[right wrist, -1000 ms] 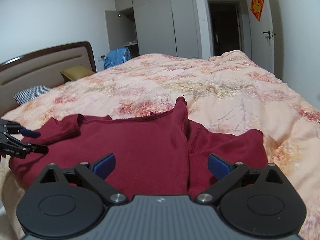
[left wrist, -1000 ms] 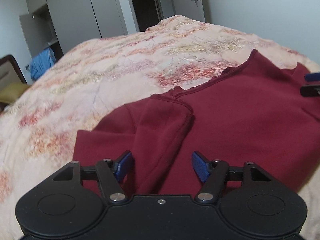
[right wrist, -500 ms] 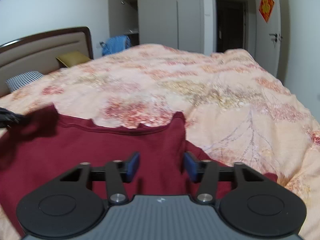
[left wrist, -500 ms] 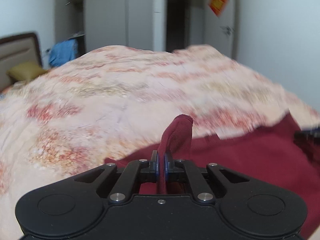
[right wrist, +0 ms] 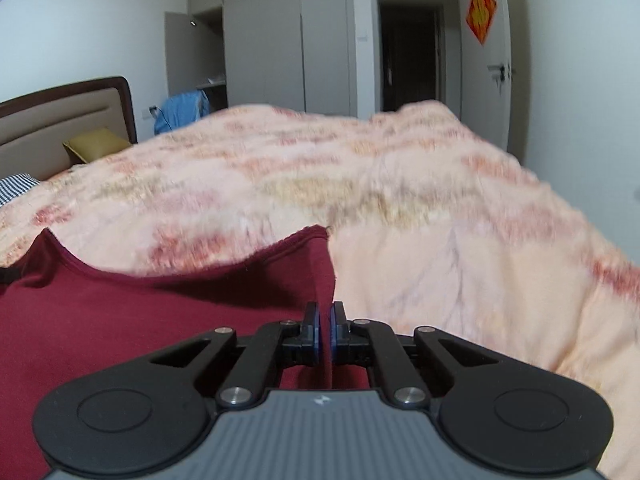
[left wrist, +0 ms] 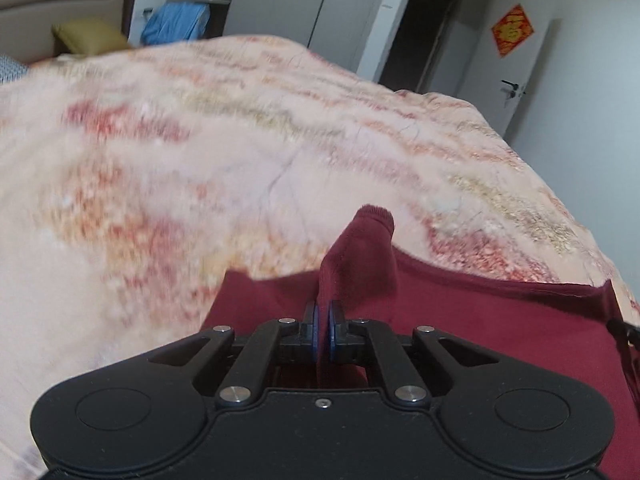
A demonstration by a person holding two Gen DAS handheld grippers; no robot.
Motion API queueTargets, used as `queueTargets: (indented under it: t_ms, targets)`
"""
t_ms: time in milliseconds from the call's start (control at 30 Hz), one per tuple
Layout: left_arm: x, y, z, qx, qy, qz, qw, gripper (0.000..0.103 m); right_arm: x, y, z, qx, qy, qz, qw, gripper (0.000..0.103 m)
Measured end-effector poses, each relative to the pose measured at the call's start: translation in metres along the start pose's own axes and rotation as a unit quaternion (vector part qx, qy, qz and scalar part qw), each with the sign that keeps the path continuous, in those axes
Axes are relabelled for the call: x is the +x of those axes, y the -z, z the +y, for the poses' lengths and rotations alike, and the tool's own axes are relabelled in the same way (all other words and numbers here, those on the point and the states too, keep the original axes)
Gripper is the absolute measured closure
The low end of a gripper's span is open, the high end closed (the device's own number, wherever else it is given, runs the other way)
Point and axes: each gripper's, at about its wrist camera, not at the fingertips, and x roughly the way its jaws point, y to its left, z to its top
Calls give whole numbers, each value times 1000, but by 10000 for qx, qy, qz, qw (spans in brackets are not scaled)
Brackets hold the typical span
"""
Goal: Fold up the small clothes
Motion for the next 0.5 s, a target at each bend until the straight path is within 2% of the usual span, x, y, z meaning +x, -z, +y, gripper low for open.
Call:
queueTargets:
  t_ms: [233, 300, 333, 400, 467, 500]
  targets:
    - [3, 3, 15, -369, 79, 28, 9993, 90, 10, 15, -7, 210, 47, 121, 9997, 96]
    - [1, 2, 18, -471, 111, 35, 9988, 86, 12, 18, -10, 326, 45, 139, 9994, 93]
    - [0, 1, 18, -491, 123, 32, 9987, 84, 13, 18, -13, 384, 58, 144, 9991, 87]
    - [-6, -2, 19, -566, 177, 12, 9982, 74, 12, 19, -17, 507, 48, 134, 9986, 80]
    - [-15, -4, 20, -635, 265, -51, 9976, 45, 10, 18, -20, 586, 30, 117, 9982, 73]
    - [-21, -5, 19, -623, 277, -110, 9976, 37, 8, 17, -20, 585, 17, 105, 9982, 69]
